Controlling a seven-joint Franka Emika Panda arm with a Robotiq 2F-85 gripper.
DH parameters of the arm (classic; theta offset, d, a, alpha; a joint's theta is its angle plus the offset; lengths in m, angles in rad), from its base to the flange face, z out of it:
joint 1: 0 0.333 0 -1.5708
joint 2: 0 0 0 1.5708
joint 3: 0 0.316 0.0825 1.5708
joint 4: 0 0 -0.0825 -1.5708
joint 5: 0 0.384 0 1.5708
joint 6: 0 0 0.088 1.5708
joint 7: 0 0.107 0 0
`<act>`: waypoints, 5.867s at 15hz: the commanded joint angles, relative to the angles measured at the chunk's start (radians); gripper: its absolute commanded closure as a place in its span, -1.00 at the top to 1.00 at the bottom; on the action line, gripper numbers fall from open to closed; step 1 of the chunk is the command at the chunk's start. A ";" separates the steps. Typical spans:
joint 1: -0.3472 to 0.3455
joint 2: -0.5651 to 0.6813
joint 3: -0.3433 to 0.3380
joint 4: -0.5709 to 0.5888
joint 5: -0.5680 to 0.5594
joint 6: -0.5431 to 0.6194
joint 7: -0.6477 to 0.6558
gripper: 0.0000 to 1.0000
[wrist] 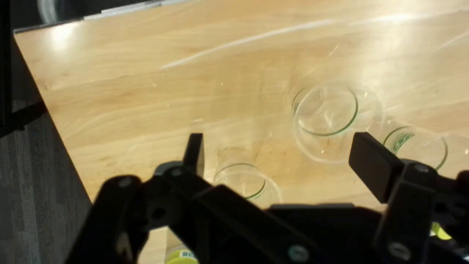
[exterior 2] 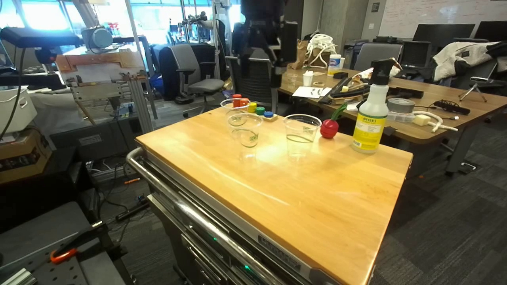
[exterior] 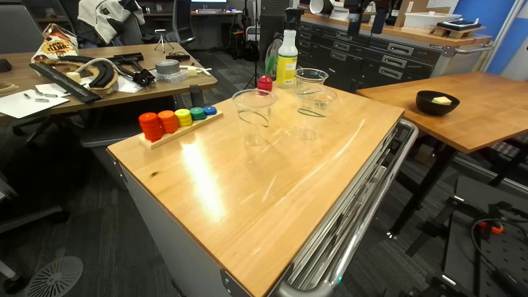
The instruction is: Pack the cups in the tower form
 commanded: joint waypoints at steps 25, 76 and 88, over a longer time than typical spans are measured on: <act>-0.099 0.587 -0.005 0.559 0.075 -0.122 0.025 -0.83; -0.093 0.264 0.021 0.207 0.414 -0.201 -0.330 -0.92; -0.079 0.299 0.047 0.183 0.353 -0.084 -0.383 -0.08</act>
